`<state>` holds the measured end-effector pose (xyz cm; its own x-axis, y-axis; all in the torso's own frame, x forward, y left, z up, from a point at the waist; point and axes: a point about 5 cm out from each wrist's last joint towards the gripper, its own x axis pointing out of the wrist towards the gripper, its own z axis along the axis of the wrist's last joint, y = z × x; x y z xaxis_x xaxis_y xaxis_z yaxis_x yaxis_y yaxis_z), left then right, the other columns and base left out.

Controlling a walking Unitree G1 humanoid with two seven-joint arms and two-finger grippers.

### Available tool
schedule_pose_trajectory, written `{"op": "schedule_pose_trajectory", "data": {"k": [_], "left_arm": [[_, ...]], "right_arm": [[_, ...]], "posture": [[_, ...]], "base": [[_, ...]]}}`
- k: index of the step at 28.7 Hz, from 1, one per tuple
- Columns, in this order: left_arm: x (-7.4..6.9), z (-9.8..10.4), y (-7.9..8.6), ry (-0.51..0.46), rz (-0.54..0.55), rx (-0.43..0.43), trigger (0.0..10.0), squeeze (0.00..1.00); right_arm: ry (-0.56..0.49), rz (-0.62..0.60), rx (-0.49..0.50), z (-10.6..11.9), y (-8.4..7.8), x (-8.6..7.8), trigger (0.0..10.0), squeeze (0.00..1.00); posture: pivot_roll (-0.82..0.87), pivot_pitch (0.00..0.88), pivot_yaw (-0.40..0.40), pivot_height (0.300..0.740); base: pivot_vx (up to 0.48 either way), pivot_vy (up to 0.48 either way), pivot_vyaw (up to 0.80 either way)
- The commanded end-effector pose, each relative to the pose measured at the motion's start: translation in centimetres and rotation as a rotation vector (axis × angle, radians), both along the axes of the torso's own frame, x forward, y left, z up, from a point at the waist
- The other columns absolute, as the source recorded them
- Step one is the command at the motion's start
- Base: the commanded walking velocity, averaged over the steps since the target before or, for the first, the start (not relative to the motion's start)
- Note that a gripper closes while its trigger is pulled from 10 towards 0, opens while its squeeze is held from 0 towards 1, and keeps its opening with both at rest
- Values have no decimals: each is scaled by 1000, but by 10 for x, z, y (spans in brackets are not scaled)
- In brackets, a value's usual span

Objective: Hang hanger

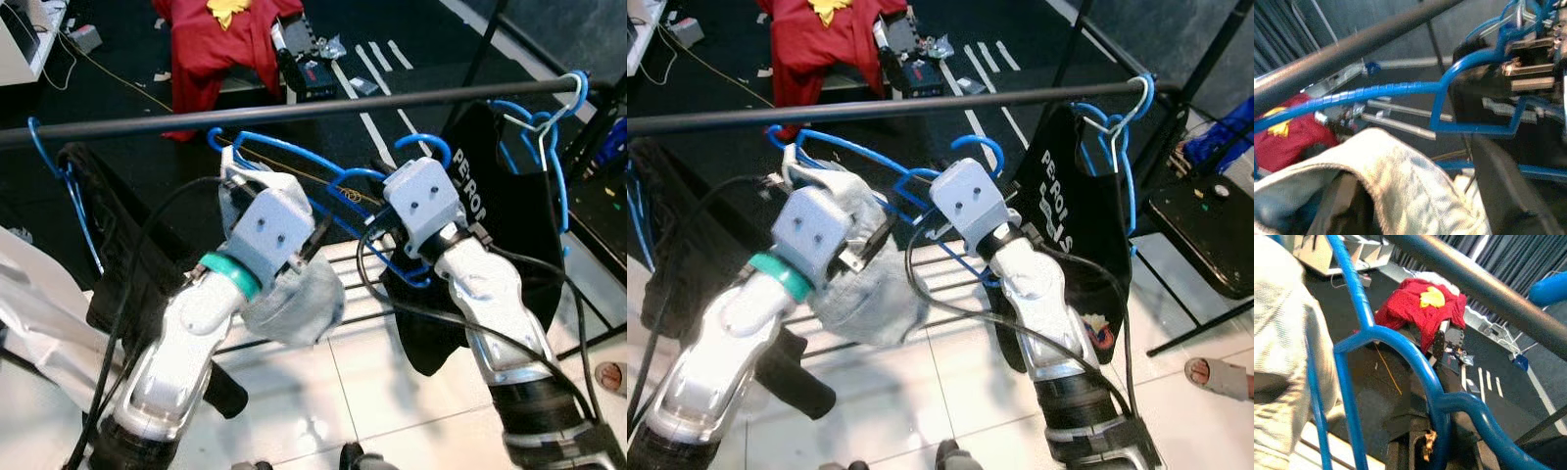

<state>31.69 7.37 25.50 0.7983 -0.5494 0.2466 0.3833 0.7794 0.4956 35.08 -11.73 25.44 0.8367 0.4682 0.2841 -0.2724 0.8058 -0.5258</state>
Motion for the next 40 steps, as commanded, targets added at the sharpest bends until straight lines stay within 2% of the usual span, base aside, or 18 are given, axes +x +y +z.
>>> {"op": "schedule_pose_trajectory", "data": {"k": [1, 2, 3, 4, 6, 12, 15, 17, 18, 20, 21, 23, 26, 32, 33, 34, 40], "left_arm": [[9, 1, -19, -7, -50, 60, 10000, 0], [9, 1, -19, -7, -50, 60, 10000, 0], [17, 0, -25, 4, -50, 82, 10000, 0], [17, 0, -25, 4, -50, 82, 10000, 0], [25, -5, -32, 32, -46, 104, 10000, 0], [32, -4, -36, 35, -21, 111, 10000, 0], [38, 0, -36, 39, 13, 84, 10000, 0], [38, 0, -36, 39, 13, 84, 10000, 0], [41, 4, -33, 37, 30, 63, 10000, 0], [41, 4, -33, 37, 30, 63, 10000, 0], [42, 11, -28, 22, 51, 21, 10000, 0], [43, 17, -24, 6, 67, -5, 10000, 0], [46, 24, -20, -4, 88, -28, 10000, 0], [47, 23, -25, 11, 91, -32, 10000, 0], [45, 20, -26, 15, 85, -30, 10000, 0], [44, 18, -27, 16, 82, -29, 10000, 0], [40, 12, -26, 10, 82, -17, 10000, 0]], "right_arm": [[72, 4, 11, -7, 5, 13, 10000, 0], [72, 4, 11, -7, 5, 13, 10000, 0], [87, -3, 13, -4, 6, 22, 10000, 0], [87, -3, 13, -4, 6, 22, 10000, 0], [112, -9, 41, 3, 7, 32, 10000, 0], [105, -32, 25, 11, 5, 39, 10000, 0], [84, -40, -5, 23, 5, 47, 10000, 0], [84, -40, -5, 23, 5, 47, 10000, 0], [62, -40, -19, 32, 6, 50, 10000, 0], [62, -40, -19, 32, 6, 50, 10000, 0], [26, -41, -41, 40, 8, 51, 10000, 0], [5, -33, -50, 45, 10, 52, 10000, 0], [31, -42, -30, 45, 12, 57, 10000, 0], [115, -48, 9, 42, 11, 63, 10000, 0], [156, -36, -14, 36, 12, 64, 10000, 541], [182, -27, -33, 32, 13, 65, 10000, 1000], [225, 10, -57, 20, 15, 64, 10000, 1000]], "posture": [[-116, 170, 42, 740], [-116, 170, 42, 740], [-116, 169, 43, 740], [-116, 169, 43, 740], [-115, 169, 44, 740], [-116, 166, 43, 740], [-115, 164, 42, 740], [-115, 164, 42, 740], [-113, 162, 39, 740], [-113, 162, 39, 740], [-113, 162, 39, 740], [-105, 158, 32, 740], [-100, 154, 31, 740], [-102, 152, 33, 740], [-102, 152, 33, 740], [-102, 152, 33, 740], [-96, 149, 26, 740]], "base": [[0, 0, 0], [0, 0, 0], [0, 0, 0], [0, 0, 0], [0, 0, 0], [0, 0, 0], [0, 0, 0], [0, 0, 0], [0, 0, 0], [0, 0, 0], [0, 0, 0], [0, 0, 0], [0, 0, 0], [0, 0, 0], [0, 0, 0], [0, 0, 0], [0, 0, 0]]}}
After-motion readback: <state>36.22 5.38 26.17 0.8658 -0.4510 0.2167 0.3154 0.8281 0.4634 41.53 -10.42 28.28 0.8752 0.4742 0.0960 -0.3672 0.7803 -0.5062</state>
